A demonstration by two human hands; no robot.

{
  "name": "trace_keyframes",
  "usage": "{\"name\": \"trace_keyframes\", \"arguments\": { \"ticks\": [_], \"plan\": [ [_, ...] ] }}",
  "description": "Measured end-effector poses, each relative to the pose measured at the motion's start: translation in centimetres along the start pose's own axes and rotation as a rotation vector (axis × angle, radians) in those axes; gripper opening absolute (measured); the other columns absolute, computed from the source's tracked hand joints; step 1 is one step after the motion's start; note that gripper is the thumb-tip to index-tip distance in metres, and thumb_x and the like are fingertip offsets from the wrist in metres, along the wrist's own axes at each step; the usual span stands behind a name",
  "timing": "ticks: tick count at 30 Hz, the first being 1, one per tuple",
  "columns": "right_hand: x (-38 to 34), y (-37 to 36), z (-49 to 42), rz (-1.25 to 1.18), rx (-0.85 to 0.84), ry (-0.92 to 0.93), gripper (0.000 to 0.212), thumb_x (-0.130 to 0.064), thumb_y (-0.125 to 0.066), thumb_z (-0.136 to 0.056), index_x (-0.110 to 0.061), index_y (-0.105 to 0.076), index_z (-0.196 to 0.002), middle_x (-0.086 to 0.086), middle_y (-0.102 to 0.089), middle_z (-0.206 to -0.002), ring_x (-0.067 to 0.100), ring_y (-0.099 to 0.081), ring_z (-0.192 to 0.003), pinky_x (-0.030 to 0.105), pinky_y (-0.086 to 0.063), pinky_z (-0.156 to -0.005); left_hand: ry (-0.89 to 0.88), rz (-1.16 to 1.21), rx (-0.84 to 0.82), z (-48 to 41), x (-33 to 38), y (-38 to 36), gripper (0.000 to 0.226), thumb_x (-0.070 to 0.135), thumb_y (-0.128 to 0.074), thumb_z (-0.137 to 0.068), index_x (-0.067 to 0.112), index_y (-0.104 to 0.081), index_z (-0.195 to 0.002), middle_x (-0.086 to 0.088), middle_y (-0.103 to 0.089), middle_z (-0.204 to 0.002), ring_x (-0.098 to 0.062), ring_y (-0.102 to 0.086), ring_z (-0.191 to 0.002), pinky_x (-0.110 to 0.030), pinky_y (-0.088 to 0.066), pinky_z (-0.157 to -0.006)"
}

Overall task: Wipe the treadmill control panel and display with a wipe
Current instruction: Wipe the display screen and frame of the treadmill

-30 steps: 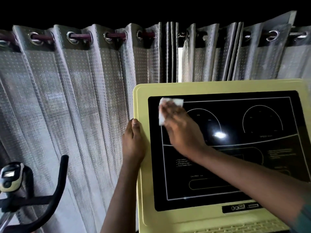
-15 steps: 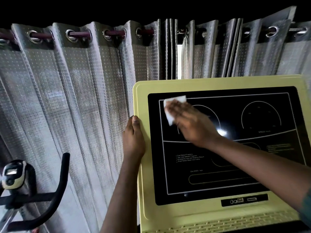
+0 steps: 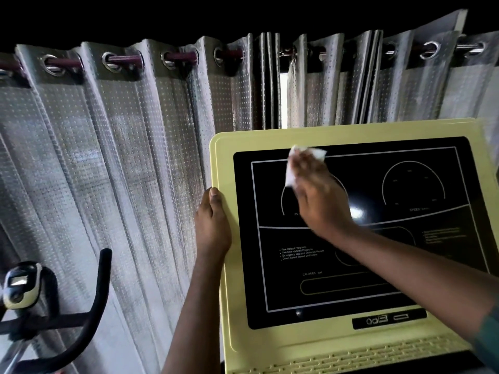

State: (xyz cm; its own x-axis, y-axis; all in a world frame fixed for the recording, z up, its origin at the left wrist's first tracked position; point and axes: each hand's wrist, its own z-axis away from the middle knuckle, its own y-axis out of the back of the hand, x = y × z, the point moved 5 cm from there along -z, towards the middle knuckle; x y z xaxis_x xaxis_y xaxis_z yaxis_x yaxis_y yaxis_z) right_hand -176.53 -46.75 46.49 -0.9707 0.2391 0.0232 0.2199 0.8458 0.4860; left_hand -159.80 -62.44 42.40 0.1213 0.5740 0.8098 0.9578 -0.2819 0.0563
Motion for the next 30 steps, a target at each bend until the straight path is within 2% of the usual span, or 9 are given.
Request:
{"name": "trace_keyframes", "arguments": {
  "ticks": [2,4,8,9,13,18,23,28,30],
  "plan": [
    [-1.5,-1.0,2.1,0.011,-0.156,0.284,0.051,-0.02,-0.041,-0.105,-0.009,-0.036,-0.155,0.007,-0.031,-0.163,0.019,-0.022,-0.154,0.039,-0.022,-0.126,0.005,0.001,0.004,0.0,0.0,0.0,0.041,0.045,-0.026,-0.104,0.018,-0.054,-0.09,0.011,-0.057,-0.079,0.007,-0.051,-0.073,-0.024,-0.042,-0.073],
    [0.1,0.0,1.2,0.048,-0.164,0.385,0.05,-0.016,-0.048,-0.103,-0.01,-0.041,-0.152,0.006,-0.035,-0.161,0.018,-0.027,-0.153,0.038,-0.026,-0.125,0.002,0.001,0.014,0.0,0.0,-0.1,0.04,0.046,-0.026,-0.102,0.021,-0.052,-0.084,0.01,-0.054,-0.075,0.0,-0.05,-0.07,-0.034,-0.041,-0.074],
    [3.8,2.4,-1.5,0.034,0.0,-0.044,0.05,-0.016,-0.042,-0.105,-0.009,-0.035,-0.154,0.008,-0.032,-0.162,0.019,-0.024,-0.153,0.043,-0.028,-0.123,-0.004,0.001,0.015,-0.1,0.2,0.0,0.04,0.046,-0.026,-0.102,0.023,-0.048,-0.078,0.008,-0.051,-0.072,-0.012,-0.047,-0.071,-0.041,-0.041,-0.076],
    [3.3,1.9,-0.8,0.024,-0.014,-0.037,0.05,-0.016,-0.042,-0.105,-0.009,-0.034,-0.154,0.009,-0.031,-0.162,0.02,-0.023,-0.153,0.043,-0.027,-0.124,-0.009,0.008,0.018,-0.1,0.1,0.0,0.042,0.046,-0.026,-0.102,0.02,-0.05,-0.081,0.006,-0.054,-0.074,-0.013,-0.049,-0.073,-0.041,-0.042,-0.077],
    [1.3,0.8,2.4,0.04,-0.227,0.418,0.051,-0.017,-0.049,-0.104,-0.009,-0.038,-0.153,0.006,-0.033,-0.162,0.019,-0.025,-0.153,0.038,-0.024,-0.125,-0.003,0.024,0.021,-0.2,-0.1,0.0,0.047,0.048,-0.026,-0.101,0.014,-0.057,-0.09,0.001,-0.06,-0.081,-0.012,-0.053,-0.078,-0.038,-0.042,-0.079],
    [4.1,2.7,-0.4,0.024,-0.027,-0.019,0.051,-0.014,-0.044,-0.105,-0.011,-0.033,-0.155,0.007,-0.03,-0.163,0.021,-0.024,-0.153,0.045,-0.03,-0.122,0.009,0.028,0.014,-0.2,-0.1,0.0,0.043,0.046,-0.028,-0.103,0.017,-0.059,-0.096,0.013,-0.061,-0.085,0.003,-0.055,-0.079,-0.029,-0.039,-0.079],
    [2.4,1.2,2.5,0.046,-0.181,0.352,0.05,-0.019,-0.045,-0.105,-0.01,-0.039,-0.153,0.006,-0.034,-0.162,0.018,-0.027,-0.153,0.039,-0.027,-0.124,0.002,0.02,0.007,0.0,0.1,0.1,0.047,0.047,-0.026,-0.102,0.014,-0.059,-0.095,0.002,-0.063,-0.088,-0.015,-0.056,-0.084,-0.035,-0.041,-0.08],
    [5.6,3.0,0.5,0.031,0.03,-0.092,0.049,-0.015,-0.043,-0.105,-0.011,-0.036,-0.154,0.008,-0.033,-0.161,0.019,-0.026,-0.153,0.044,-0.031,-0.122,0.0,0.007,0.006,0.2,0.4,0.1,0.04,0.045,-0.026,-0.103,0.019,-0.05,-0.084,0.0,-0.056,-0.078,-0.007,-0.049,-0.072,-0.034,-0.039,-0.073],
    [3.5,1.6,2.3,0.031,-0.037,0.086,0.049,-0.013,-0.045,-0.104,-0.006,-0.038,-0.152,0.011,-0.034,-0.161,0.022,-0.028,-0.152,0.044,-0.03,-0.123,-0.004,0.008,0.011,0.1,0.2,0.1,0.047,0.046,-0.026,-0.103,0.011,-0.057,-0.095,0.003,-0.059,-0.084,-0.013,-0.052,-0.078,-0.032,-0.039,-0.075]
  ]
}}
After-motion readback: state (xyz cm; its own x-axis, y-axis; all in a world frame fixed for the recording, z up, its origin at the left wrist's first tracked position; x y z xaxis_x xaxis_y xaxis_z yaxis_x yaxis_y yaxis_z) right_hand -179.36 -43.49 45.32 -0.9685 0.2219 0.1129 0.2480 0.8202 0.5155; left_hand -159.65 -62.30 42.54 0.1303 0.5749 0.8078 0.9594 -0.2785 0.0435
